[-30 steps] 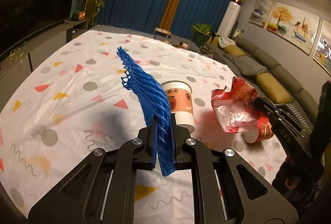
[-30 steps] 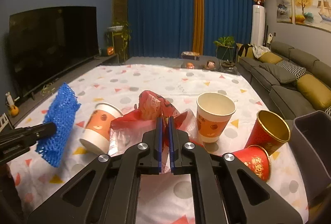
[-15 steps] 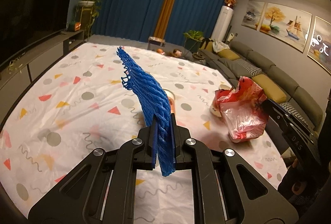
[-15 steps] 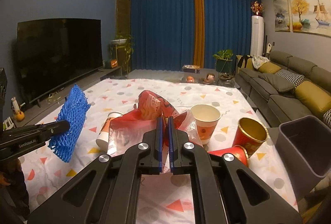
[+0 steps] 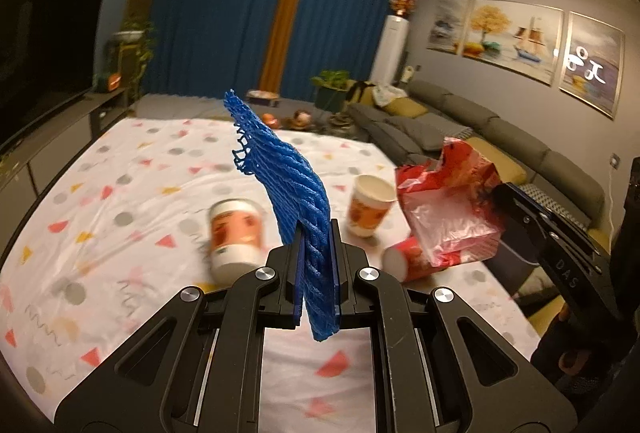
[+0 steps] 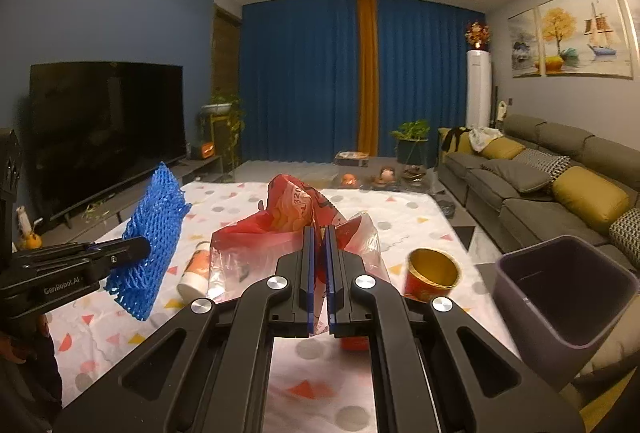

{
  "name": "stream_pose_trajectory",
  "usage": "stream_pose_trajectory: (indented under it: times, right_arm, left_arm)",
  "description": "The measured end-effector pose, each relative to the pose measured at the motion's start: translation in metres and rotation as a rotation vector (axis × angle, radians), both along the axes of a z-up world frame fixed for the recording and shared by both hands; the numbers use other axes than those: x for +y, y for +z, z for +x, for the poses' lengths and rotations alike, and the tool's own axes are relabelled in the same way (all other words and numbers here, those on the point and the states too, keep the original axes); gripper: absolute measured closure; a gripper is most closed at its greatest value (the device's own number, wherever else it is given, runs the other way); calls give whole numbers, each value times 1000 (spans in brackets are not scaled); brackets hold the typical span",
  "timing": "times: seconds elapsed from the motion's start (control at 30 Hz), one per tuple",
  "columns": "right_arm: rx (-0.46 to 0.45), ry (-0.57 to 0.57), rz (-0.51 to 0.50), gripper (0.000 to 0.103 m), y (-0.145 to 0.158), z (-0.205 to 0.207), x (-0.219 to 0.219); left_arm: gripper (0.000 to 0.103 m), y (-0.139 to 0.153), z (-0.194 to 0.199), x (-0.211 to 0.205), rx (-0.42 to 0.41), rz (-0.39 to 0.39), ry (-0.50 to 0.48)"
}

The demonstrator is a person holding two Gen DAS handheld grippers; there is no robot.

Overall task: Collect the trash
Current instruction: 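Carry the blue foam net and red-white snack bag over the grey bin, then open both tools to drop the net and snack bag into the bin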

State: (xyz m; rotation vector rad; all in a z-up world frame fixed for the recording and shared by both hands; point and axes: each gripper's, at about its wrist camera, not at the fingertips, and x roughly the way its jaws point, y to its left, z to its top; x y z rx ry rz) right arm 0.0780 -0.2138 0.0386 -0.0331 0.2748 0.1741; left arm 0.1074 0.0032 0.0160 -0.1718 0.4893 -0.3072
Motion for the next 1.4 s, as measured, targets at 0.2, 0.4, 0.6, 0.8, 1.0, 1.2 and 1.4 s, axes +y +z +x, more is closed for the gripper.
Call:
stream_pose_trajectory:
  times: [0.2, 0.4, 0.6, 0.8, 1.0, 1.2, 1.4]
  right_arm:
    - [-37, -86, 10, 97, 11, -8, -38]
    - [-69, -225, 18, 97, 20, -13, -92]
    - [-73, -385, 40, 97, 21, -12, -156]
    - [-46, -500, 61, 97, 8, -8, -202]
    - [-11, -554, 94, 97, -11, -1, -230]
    - [13, -583, 120, 97, -21, 5, -252]
    - [37, -597, 128, 97, -30, 12, -257]
  left_arm:
    - [93, 16, 4, -53, -51, 18, -111]
    - [93, 26, 16, -115, -83, 23, -230]
    - [93, 33, 34, -191, -106, 10, -359]
    - [93, 29, 52, -265, -120, 11, -466]
    - [93, 8, 73, -305, -100, 11, -532]
    - [93, -12, 94, -328, -53, 0, -570]
    - [93, -28, 109, -348, -10, 9, -606]
